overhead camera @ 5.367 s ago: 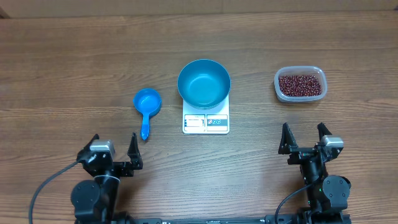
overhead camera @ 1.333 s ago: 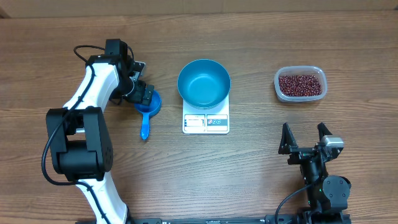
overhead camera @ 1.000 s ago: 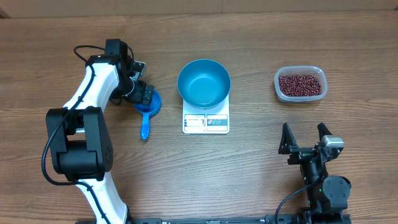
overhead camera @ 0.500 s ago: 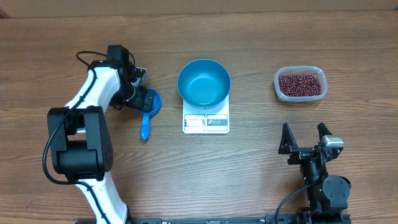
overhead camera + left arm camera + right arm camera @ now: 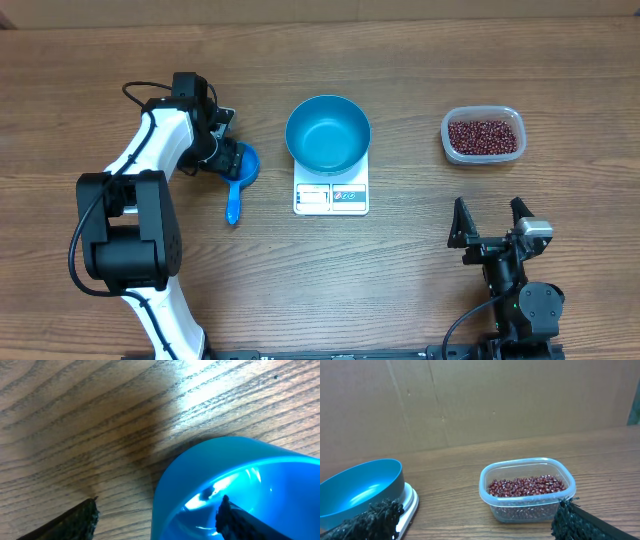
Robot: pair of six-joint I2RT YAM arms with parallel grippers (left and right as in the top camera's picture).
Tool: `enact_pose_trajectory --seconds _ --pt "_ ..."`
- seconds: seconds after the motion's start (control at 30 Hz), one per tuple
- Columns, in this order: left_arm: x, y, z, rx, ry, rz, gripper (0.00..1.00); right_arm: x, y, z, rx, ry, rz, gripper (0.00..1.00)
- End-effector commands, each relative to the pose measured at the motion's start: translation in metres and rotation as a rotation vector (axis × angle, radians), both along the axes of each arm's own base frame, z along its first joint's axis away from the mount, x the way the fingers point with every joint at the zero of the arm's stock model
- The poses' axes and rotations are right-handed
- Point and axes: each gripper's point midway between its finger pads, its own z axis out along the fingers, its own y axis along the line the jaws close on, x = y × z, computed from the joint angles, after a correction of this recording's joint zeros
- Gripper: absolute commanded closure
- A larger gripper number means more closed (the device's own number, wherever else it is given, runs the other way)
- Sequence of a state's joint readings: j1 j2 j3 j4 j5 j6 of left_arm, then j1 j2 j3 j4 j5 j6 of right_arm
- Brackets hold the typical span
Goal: Scoop item into bowl and weigh 150g on scale
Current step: 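Lower the left gripper and close it on the blue scoop's rim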
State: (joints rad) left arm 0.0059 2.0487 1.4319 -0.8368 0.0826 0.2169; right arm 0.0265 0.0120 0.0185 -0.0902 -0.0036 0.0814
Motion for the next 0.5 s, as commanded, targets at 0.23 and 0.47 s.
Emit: enact_pose_trajectory --seconds 0.23,0.47 --pt "-0.0017 -0.0029 -0.0037 -0.015 0.008 -0.007 0.36 0.0001 0.0003 -0.0017 -0.004 -0.005 0.003 0.0" --pt "-0.0018 -0.003 -0.0037 -0.015 0.008 -0.006 0.57 0.0001 0.0003 -0.0017 -0.004 -0.005 0.003 0.0"
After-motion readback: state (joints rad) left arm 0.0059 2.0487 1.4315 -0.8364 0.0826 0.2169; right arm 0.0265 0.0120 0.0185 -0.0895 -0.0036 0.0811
